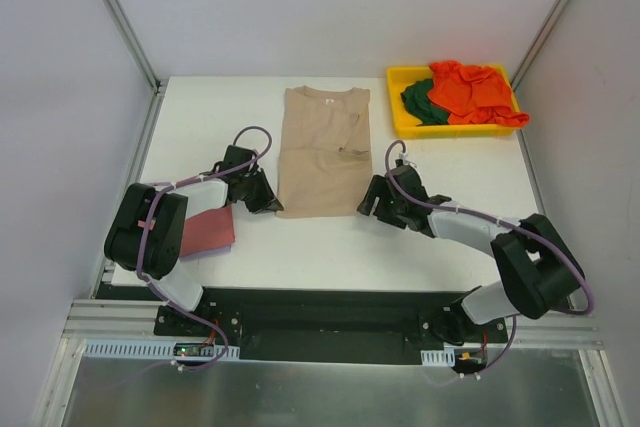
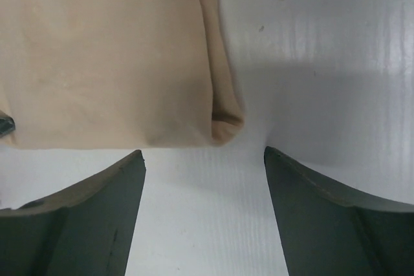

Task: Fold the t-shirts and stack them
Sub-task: Grab one side of the 2/3 rectangular tshirt with both arms

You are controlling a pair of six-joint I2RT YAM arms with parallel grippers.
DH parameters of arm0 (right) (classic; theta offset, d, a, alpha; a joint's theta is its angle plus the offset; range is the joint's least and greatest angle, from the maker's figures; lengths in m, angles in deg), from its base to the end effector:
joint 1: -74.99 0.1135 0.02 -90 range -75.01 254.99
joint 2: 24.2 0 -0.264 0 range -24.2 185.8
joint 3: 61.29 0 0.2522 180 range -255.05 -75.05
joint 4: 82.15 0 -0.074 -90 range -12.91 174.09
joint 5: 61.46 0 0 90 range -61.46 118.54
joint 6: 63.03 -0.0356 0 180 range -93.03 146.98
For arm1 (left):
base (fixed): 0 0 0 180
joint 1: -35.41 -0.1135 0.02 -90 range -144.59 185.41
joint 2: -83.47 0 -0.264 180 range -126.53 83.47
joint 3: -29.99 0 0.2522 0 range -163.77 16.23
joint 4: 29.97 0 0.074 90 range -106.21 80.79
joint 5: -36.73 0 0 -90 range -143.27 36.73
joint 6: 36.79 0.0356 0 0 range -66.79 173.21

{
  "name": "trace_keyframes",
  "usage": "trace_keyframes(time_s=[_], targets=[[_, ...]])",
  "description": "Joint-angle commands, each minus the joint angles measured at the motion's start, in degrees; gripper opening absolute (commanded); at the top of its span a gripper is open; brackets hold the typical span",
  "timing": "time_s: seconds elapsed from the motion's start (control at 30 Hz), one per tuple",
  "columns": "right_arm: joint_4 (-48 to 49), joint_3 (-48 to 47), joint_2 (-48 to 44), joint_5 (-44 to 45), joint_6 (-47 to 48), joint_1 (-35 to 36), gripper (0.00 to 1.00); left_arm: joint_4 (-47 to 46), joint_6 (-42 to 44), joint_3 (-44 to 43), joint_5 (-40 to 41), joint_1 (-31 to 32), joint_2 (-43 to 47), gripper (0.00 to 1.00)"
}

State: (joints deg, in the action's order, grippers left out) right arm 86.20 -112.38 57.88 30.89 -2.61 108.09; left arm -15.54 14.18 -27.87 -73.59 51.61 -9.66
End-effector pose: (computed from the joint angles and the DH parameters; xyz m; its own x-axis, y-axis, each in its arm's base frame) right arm 0.2357 0.1519 0.1709 -0.7504 0.0996 -0.6535 -0.1724 0.9249 0.3390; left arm 0.2940 -0.0983 0.1496 -0.8695 -0.3623 -0.3357 -0.0904 0.7849 -0.6130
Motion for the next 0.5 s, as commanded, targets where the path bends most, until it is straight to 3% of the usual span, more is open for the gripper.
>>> trace_keyframes(time_s=[0.0,0.33,0.4,0.47], targets=[[0.9,-2.2,3.3,4.1,-5.6,1.3,0.74,2.2,-0.4,1.5,2.1,0.8,0.0,0.0],[-0.4,-2.6,7.9,8.2,-7.2,1.5,0.52,2.8,0.4,1.5,3.0,0.9,0.5,0.0],[-1.8,-3.3,8.6,8.0,-6.9,1.6,0.39,2.8,0.4,1.5,3.4,0.9,0.6,0.0],[-1.8,-3.0,8.5,7.6,-7.0,1.8,0.18,3.2,0.3,1.5,3.6,0.9,0.7,0.0]])
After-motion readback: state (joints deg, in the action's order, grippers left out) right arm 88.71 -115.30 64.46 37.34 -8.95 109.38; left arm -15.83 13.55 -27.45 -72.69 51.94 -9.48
